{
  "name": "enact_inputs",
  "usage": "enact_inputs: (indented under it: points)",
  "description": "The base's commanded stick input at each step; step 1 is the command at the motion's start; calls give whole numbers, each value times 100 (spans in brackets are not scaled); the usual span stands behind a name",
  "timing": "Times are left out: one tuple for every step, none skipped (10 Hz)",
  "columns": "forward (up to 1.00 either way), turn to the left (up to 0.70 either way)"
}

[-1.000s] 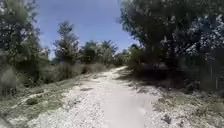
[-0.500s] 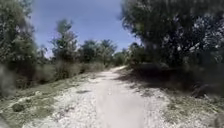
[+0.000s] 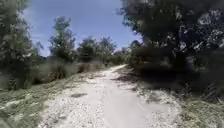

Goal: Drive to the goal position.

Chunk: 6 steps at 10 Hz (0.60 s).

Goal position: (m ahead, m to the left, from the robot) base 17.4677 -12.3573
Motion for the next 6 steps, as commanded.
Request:
enact_inputs:
  points:
    - [50, 0]
    - [50, 0]
    - [50, 0]
    - [50, 0]
    - [50, 0]
    - [50, 0]
